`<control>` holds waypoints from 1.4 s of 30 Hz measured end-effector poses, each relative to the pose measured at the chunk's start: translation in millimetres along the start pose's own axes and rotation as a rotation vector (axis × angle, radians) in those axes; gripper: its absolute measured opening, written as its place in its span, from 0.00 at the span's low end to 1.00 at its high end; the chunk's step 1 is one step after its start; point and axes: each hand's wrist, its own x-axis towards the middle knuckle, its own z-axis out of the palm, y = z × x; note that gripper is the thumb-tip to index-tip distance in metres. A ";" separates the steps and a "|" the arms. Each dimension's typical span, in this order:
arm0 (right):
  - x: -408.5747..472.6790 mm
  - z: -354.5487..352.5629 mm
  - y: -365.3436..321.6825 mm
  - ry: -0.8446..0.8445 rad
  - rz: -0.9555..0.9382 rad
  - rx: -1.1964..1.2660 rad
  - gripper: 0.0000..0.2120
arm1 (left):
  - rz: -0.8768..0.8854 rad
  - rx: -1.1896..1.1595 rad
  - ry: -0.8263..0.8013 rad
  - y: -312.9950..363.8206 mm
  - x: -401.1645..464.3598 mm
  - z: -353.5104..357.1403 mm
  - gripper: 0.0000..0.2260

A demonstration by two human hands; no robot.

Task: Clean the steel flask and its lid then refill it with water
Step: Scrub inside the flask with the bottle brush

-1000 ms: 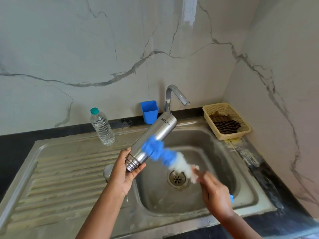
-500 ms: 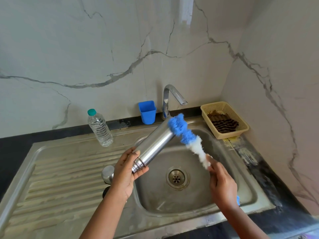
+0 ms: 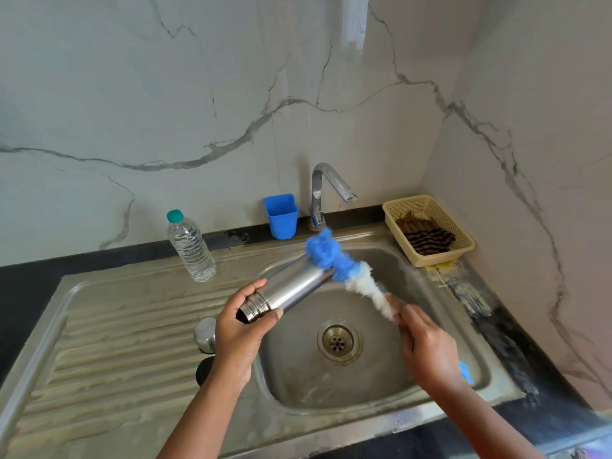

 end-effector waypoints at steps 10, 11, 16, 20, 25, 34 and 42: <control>-2.7 2.8 1.5 0.016 0.068 -0.020 0.21 | 0.034 0.024 0.018 -2.8 0.6 -6.8 0.29; -3.1 2.6 3.3 0.020 0.078 -0.030 0.22 | 0.018 -0.009 0.028 -2.2 0.3 -6.4 0.28; -16.9 -4.0 -15.7 -0.051 -0.237 0.051 0.18 | -0.141 -0.280 0.056 2.8 -1.0 -2.1 0.22; -14.7 4.0 -11.9 0.047 -0.016 0.073 0.19 | -0.174 -0.368 0.087 7.3 0.3 -0.4 0.16; -13.2 1.6 -10.7 0.091 -0.086 0.044 0.17 | -0.221 -0.420 0.118 12.8 0.2 4.3 0.10; -13.1 8.7 -7.3 0.125 0.024 -0.003 0.18 | -0.355 -0.502 0.172 5.5 2.0 5.1 0.04; -32.9 12.4 1.0 -0.025 -0.381 -0.070 0.29 | -0.415 -0.558 0.188 10.2 -5.0 7.7 0.04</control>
